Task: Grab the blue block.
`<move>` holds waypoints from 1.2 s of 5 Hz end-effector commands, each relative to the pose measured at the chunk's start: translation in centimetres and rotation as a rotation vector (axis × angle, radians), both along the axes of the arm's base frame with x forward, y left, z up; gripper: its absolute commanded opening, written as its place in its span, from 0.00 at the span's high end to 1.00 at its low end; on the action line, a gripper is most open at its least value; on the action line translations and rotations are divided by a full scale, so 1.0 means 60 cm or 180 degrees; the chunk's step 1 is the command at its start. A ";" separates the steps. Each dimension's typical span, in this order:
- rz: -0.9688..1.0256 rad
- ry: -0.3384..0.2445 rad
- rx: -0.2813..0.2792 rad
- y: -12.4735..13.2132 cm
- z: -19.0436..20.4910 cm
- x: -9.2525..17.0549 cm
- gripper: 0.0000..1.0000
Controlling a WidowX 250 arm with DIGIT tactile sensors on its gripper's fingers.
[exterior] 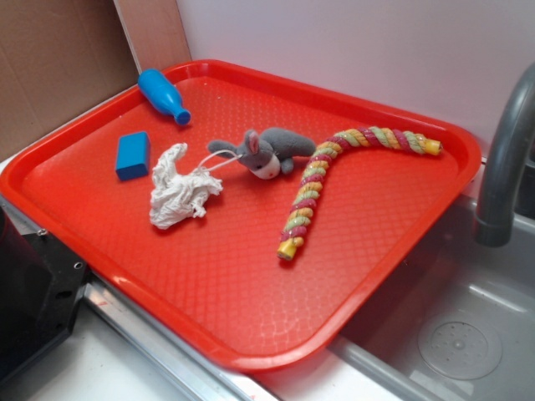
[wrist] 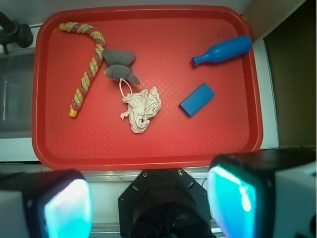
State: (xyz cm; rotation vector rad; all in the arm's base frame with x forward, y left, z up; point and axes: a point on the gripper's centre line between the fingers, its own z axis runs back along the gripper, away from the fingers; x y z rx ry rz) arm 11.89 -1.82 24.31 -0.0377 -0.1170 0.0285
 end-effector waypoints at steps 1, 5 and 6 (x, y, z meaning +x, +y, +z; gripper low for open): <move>0.0000 0.0000 0.0000 0.000 0.000 0.000 0.00; 0.2064 -0.0005 0.0032 0.140 -0.247 0.096 0.00; 0.2368 0.0031 -0.0005 0.152 -0.274 0.103 0.00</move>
